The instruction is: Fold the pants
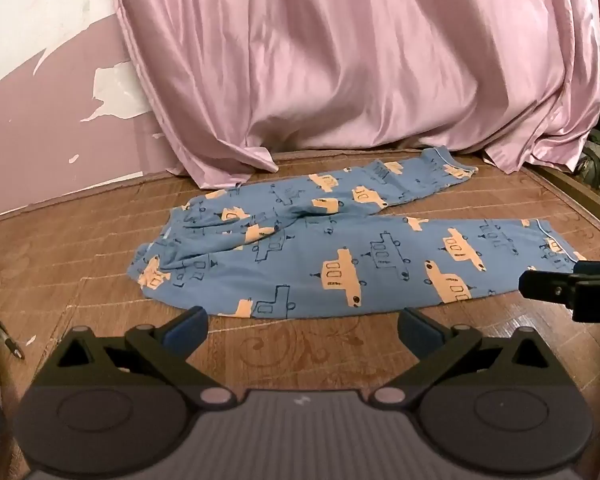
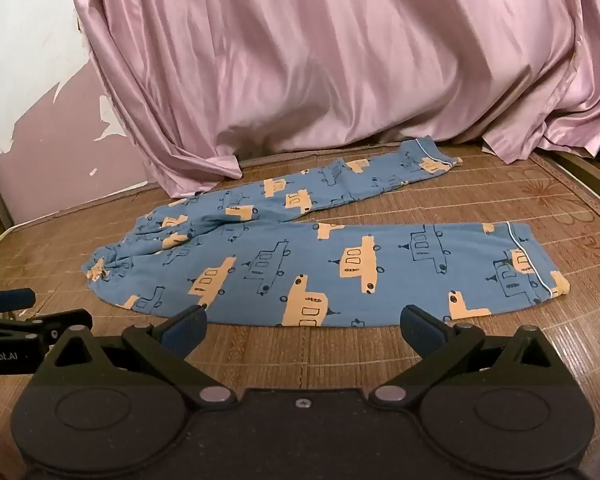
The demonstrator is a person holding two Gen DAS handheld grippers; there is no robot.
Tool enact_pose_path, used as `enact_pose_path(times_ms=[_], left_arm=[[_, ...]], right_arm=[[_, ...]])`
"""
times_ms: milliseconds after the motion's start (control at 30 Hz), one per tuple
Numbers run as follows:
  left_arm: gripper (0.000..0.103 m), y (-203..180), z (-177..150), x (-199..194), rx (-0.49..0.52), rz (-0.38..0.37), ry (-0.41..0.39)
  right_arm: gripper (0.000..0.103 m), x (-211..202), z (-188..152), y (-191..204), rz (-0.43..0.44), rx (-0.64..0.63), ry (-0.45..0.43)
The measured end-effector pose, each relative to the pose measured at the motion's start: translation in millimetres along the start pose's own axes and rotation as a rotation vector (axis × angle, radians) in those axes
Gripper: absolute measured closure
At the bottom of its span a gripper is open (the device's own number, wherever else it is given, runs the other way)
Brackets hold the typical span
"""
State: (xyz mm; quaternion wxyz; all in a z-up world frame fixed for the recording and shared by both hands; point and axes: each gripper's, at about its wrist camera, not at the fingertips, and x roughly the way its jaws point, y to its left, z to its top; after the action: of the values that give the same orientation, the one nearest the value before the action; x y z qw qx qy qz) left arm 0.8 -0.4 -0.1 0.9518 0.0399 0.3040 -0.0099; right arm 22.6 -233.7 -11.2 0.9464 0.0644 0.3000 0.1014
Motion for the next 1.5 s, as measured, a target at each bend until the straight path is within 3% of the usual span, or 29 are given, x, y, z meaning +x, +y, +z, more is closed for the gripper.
enact_pose_path(times_ms=[1500], left_arm=[[0.0, -1.7, -2.5, 0.2, 0.007, -0.001, -0.001]], right_arm=[[0.001, 0.5, -1.7, 0.9, -0.001, 0.0, 0.002]])
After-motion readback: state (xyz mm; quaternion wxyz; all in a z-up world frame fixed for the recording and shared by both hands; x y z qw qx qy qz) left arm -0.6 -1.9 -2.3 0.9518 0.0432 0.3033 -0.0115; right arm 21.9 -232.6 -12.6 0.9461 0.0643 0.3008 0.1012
